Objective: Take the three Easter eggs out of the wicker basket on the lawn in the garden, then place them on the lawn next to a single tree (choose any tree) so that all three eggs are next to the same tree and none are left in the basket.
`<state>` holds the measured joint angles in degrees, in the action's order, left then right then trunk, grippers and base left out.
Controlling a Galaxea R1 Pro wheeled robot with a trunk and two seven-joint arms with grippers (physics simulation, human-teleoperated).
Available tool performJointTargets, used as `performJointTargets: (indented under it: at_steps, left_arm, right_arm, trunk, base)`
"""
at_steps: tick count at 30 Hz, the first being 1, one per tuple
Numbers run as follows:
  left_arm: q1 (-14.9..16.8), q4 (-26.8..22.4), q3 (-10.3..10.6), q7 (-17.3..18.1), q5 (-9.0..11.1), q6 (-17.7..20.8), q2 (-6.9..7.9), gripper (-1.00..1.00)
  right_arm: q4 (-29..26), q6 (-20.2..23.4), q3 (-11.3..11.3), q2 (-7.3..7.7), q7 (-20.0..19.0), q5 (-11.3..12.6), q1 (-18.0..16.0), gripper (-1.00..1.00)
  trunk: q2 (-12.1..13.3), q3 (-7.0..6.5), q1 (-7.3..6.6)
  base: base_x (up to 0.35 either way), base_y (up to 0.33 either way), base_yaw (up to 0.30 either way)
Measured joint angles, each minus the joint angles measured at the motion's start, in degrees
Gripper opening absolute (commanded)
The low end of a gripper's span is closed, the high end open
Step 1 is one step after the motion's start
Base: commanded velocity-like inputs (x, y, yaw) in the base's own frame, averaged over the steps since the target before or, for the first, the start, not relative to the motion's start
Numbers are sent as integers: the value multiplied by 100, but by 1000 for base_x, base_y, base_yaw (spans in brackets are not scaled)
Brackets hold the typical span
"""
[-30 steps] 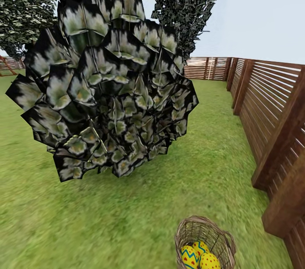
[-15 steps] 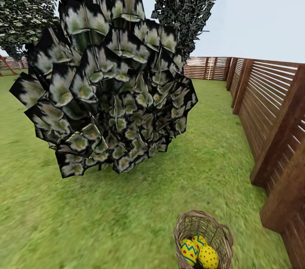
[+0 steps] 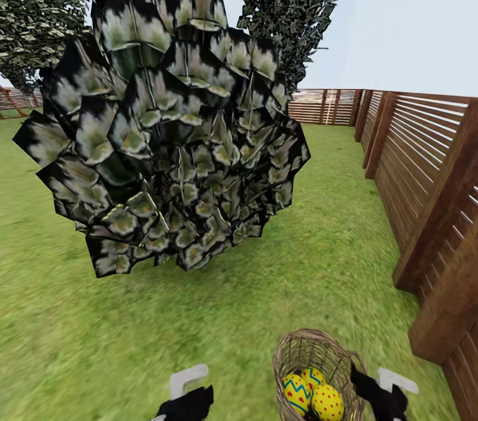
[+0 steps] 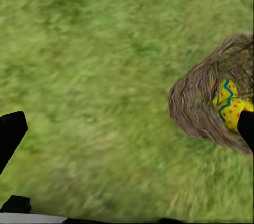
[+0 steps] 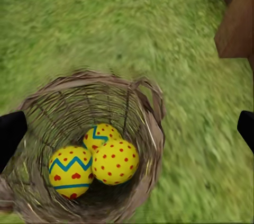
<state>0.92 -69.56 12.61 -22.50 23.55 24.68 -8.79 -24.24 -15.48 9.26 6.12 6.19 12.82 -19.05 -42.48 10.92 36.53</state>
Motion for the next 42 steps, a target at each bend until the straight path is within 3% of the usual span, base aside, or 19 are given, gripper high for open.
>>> performJointTargets:
  at_steps: [3,4,10,12,13,14,16,19,22,28,42]
  left_arm:
    - [310,-241,22,-40,6,573,-98,100]
    - [521,-297,29,-49,14,789,-120,100]
    - [1426,-344,26,-48,92,1066,-120,100]
    - [1754,-298,22,-35,303,1296,-120,100]
    - [1932,-223,2,-29,616,1527,-120,100]
    - [1983,-202,-9,-29,746,1601,-120,100]
    - [2088,-155,-70,-25,1218,1766,-65,100]
    - [2142,-120,-135,-38,1588,1844,149,100]
    - [2156,-95,-157,-50,1665,1850,278,100]
    - [2162,-93,-152,-16,1721,1852,699,100]
    - [2161,-86,-148,-29,1752,1771,753,100]
  right_arm:
    - [1,442,3,5,200,-7,-475,100]
    - [2,792,2,9,397,-11,-758,100]
    - [244,2169,5,176,751,4,-1795,100]
    - [492,2644,10,278,782,4,-2238,100]
    - [682,2915,20,367,811,5,-2522,100]
    - [748,3000,28,402,827,15,-2614,100]
    - [943,3297,41,484,888,34,-2802,100]
    - [1056,3901,49,530,871,83,-2900,100]
    - [1061,4370,56,546,748,244,-2926,100]
    - [1040,4498,74,543,691,420,-2934,100]
    - [1090,4402,-53,504,581,394,-2923,100]
  trunk:
    - [-120,54,66]
    - [-160,72,88]
    - [-402,181,220]
    - [-482,217,264]
    - [-522,234,286]
    - [-563,253,307]
    - [-643,290,351]
    - [-763,344,417]
    - [-884,398,483]
    - [-1125,506,615]
    - [-1687,758,923]
  base:
    - [0,0,0]
    - [0,0,0]
    - [0,0,0]
    - [0,0,0]
    - [0,0,0]
    - [0,0,0]
    - [0,0,0]
    - [0,0,0]
    - [0,0,0]
    - [0,0,0]
    - [0,0,0]
